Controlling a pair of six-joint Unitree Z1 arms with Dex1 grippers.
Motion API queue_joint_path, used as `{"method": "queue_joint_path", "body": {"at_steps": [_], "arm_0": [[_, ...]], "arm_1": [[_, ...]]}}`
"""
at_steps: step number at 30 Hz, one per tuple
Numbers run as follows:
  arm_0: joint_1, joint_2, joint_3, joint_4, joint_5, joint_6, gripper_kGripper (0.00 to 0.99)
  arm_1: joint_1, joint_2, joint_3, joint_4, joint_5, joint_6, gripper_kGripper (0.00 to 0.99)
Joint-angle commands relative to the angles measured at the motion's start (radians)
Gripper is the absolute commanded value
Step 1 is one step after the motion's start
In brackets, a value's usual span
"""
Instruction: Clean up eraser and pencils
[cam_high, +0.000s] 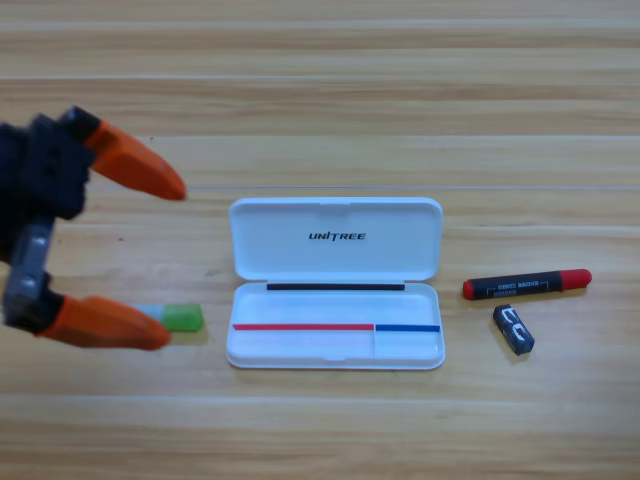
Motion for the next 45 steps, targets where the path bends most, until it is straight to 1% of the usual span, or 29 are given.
{"method": "queue_joint_path", "body": {"at_steps": [1,4,7,9,11,15,17,19,22,26,28,29,31,36,38,42,43,45], "arm_0": [[-0.021,0.011,-0.070,0.095,0.096,0.057,0.989],[-0.020,0.009,-0.110,0.143,0.165,0.084,0.988],[-0.018,0.009,-0.136,0.174,0.248,0.108,0.988],[-0.017,0.023,-0.170,0.210,0.286,0.120,0.989],[-0.007,0.053,-0.226,0.270,0.306,0.128,0.988],[0.028,0.155,-0.344,0.399,0.309,0.146,0.986],[0.042,0.201,-0.383,0.437,0.307,0.154,0.986],[0.051,0.245,-0.407,0.464,0.304,0.165,0.983],[0.068,0.311,-0.429,0.487,0.294,0.172,0.976],[0.080,0.362,-0.435,0.493,0.278,0.176,0.974],[0.083,0.374,-0.435,0.493,0.267,0.176,0.974],[0.085,0.379,-0.435,0.493,0.261,0.176,0.974],[0.086,0.388,-0.435,0.493,0.248,0.176,0.974],[0.095,0.408,-0.437,0.493,0.218,0.174,0.976],[0.105,0.419,-0.437,0.491,0.212,0.176,0.979],[0.140,0.446,-0.437,0.487,0.217,0.192,0.979],[0.152,0.451,-0.437,0.482,0.225,0.195,0.979],[0.175,0.465,-0.430,0.471,0.249,0.206,0.979]], "arm_1": [[-0.005,0.126,0.080,-0.074,-0.139,0.137,0.957],[-0.005,0.220,0.054,-0.084,-0.202,0.204,0.957],[-0.017,0.336,0.017,-0.082,-0.210,0.216,0.956],[-0.018,0.405,-0.010,-0.082,-0.248,0.232,0.957],[-0.018,0.473,-0.038,-0.082,-0.279,0.319,0.965],[-0.017,0.608,-0.096,-0.082,-0.280,0.410,0.974],[-0.017,0.669,-0.125,-0.081,-0.284,0.425,0.969],[-0.015,0.729,-0.165,-0.065,-0.285,0.440,0.943],[-0.015,0.807,-0.222,-0.038,-0.300,0.463,0.920],[-0.015,0.864,-0.254,-0.033,-0.316,0.473,0.893],[-0.017,0.875,-0.259,-0.030,-0.322,0.482,0.882],[-0.015,0.878,-0.260,-0.024,-0.320,0.483,0.848],[-0.014,0.881,-0.260,-0.008,-0.320,0.493,0.825],[-0.014,0.885,-0.260,0.011,-0.317,0.502,0.819],[-0.014,0.896,-0.262,0.011,-0.316,0.502,0.758],[-0.014,0.913,-0.267,0.013,-0.307,0.502,0.750],[-0.012,0.918,-0.268,0.013,-0.302,0.500,0.696],[-0.009,0.925,-0.273,0.011,-0.285,0.489,0.523]]}}
